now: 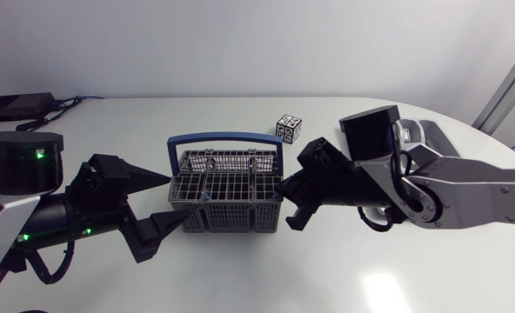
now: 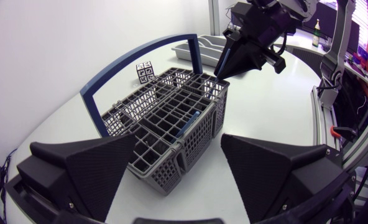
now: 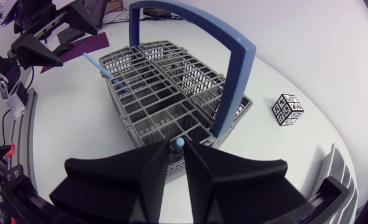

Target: Transfer all utensils from the basket to the drawer tray.

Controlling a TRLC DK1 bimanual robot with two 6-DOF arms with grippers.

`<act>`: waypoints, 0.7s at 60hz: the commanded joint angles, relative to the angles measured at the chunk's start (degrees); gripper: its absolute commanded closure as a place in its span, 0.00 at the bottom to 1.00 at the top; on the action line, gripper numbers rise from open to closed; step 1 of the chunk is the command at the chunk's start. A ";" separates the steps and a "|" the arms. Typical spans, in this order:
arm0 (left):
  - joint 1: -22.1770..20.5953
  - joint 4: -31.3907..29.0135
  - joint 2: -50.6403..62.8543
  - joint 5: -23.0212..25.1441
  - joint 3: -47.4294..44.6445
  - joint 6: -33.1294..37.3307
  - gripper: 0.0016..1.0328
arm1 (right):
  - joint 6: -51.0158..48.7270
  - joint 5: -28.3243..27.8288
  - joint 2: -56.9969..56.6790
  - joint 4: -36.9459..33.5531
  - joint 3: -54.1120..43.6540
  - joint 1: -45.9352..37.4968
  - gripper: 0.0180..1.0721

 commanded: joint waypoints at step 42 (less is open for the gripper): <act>-1.38 1.24 0.97 0.51 -2.10 -0.39 0.07 | -0.63 -0.87 -3.34 -11.22 8.95 -0.82 0.94</act>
